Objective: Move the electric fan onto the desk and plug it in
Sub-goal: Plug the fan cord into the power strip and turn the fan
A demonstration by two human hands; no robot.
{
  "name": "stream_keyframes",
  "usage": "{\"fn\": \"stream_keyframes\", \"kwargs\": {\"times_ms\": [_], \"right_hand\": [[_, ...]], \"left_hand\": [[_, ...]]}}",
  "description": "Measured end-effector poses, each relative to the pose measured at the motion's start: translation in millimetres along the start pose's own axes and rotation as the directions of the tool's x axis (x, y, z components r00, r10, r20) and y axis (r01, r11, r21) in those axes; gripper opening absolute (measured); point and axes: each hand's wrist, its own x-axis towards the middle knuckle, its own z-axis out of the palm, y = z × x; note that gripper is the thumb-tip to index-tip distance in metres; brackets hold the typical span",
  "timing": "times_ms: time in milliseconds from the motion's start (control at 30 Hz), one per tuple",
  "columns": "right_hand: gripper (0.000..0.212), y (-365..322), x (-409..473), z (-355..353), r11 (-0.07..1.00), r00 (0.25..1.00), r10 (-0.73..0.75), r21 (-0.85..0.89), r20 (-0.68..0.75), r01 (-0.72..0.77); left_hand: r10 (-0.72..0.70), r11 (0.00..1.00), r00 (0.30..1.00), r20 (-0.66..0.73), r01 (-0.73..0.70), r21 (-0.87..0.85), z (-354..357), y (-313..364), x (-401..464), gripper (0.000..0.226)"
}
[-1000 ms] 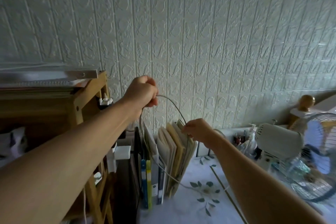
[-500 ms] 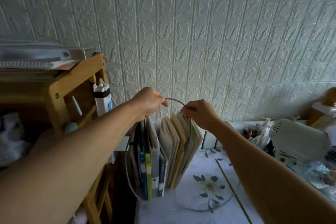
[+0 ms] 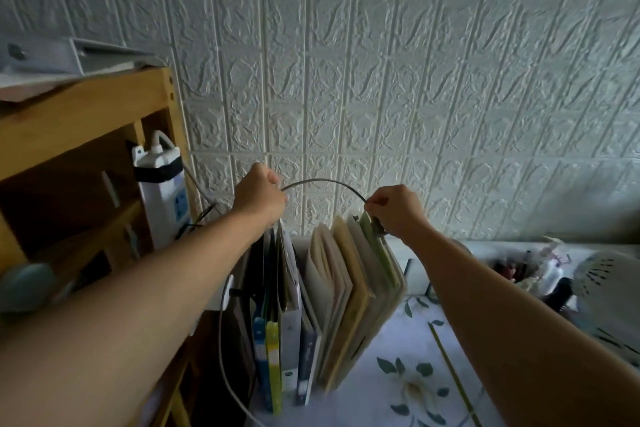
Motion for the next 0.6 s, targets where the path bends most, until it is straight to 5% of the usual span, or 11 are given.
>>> {"fn": "stream_keyframes", "kwargs": {"times_ms": [233, 467, 600], "right_hand": [[0.015, 12.9, 34.7, 32.4, 0.992, 0.998, 0.056, -0.114, -0.026, -0.059], [0.023, 30.9, 46.4, 49.0, 0.99, 0.993, 0.115, -0.089, 0.026, -0.113], [0.028, 33.0, 43.0, 32.7, 0.984, 0.99, 0.138, -0.107, -0.025, -0.139]], "left_hand": [[-0.048, 0.998, 0.999, 0.016, 0.047, 0.034, 37.1, -20.3, 22.5, 0.032], [-0.038, 0.931, 0.995, 0.094, 0.001, 0.365, 56.3, -41.2, 24.2, 0.041], [-0.036, 0.909, 0.991, 0.128, -0.02, 0.417, 57.0, -40.8, 19.2, 0.036]]}}
